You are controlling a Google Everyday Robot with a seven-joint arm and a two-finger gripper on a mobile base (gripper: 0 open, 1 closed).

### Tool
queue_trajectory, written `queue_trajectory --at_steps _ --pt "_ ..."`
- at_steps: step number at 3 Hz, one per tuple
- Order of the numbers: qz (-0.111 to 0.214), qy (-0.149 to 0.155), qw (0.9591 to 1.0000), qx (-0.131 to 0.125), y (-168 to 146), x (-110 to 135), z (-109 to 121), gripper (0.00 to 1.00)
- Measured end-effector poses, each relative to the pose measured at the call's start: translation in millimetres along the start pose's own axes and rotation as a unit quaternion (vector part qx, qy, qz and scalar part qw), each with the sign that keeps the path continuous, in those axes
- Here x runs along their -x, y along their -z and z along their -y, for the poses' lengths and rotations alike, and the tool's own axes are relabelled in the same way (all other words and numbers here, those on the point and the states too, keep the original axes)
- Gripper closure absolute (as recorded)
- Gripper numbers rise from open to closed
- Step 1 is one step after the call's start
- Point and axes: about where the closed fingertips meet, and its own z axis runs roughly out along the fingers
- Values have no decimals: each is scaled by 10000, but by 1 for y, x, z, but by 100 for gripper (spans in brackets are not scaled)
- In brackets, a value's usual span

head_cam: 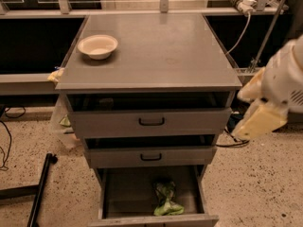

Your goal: Pick green rice chip bag from bottom drawer and place on counter

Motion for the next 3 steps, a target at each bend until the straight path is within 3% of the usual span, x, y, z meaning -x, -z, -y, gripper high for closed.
queue_trajectory --at_steps 1,2,3 --pt "352 -266 9987 257 -65 9 -35 64" --pt "536 -521 9947 710 -156 10 -73 88" --pt "517 -583 9942 741 -188 0 -89 100"
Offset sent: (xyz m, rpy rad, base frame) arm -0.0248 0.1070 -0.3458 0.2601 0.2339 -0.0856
